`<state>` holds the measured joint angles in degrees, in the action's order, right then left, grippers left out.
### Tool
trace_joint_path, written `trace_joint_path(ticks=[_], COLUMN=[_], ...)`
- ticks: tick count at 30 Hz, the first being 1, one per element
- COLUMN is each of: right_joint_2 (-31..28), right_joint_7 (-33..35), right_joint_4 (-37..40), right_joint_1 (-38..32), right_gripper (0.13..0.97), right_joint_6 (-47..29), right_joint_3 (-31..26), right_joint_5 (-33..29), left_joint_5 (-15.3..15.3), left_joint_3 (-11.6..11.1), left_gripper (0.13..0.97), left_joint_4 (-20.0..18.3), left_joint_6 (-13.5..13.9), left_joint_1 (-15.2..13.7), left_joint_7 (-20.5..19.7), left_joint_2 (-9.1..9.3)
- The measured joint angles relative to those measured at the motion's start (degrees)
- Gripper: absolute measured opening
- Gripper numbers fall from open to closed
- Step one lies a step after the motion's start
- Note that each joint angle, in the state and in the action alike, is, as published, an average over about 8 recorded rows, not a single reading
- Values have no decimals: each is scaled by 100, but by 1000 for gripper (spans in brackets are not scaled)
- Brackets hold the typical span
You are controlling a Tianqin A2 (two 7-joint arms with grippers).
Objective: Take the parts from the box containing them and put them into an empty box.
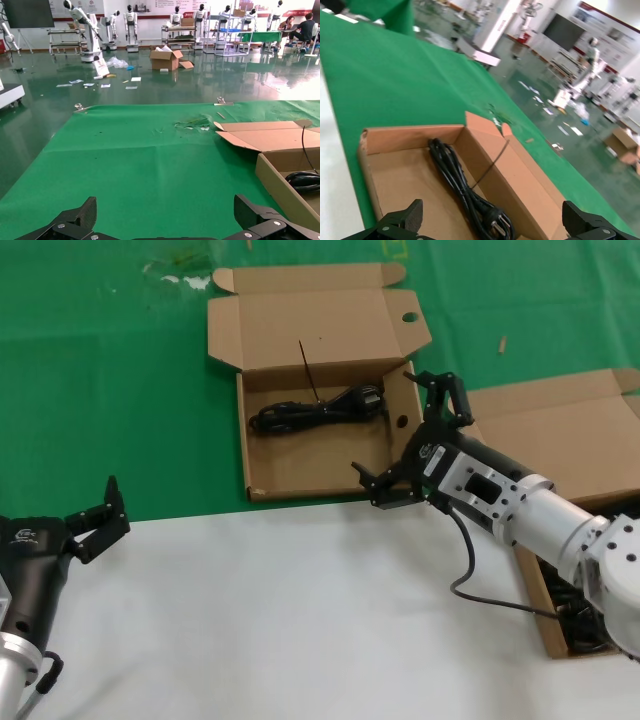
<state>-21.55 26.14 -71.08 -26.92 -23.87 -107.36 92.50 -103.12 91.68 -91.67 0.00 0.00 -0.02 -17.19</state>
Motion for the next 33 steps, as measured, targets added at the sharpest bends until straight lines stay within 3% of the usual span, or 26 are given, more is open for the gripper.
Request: trace_joint_path(ticks=[33], right_joint_2=[300], right_joint_7=[-1797], right_joint_4=[-1417], right_joint_1=[1851], right_gripper=[966], right_joint_6=[1641], right_joint_3=[1078], right_joint_5=[731], left_joint_5=[-1], left_joint_3=[0], left_gripper=[966], left_joint_4=[0], left_joint_6=[0], left_joint_1=[0], left_joint_7=[1], left_joint_2=[0])
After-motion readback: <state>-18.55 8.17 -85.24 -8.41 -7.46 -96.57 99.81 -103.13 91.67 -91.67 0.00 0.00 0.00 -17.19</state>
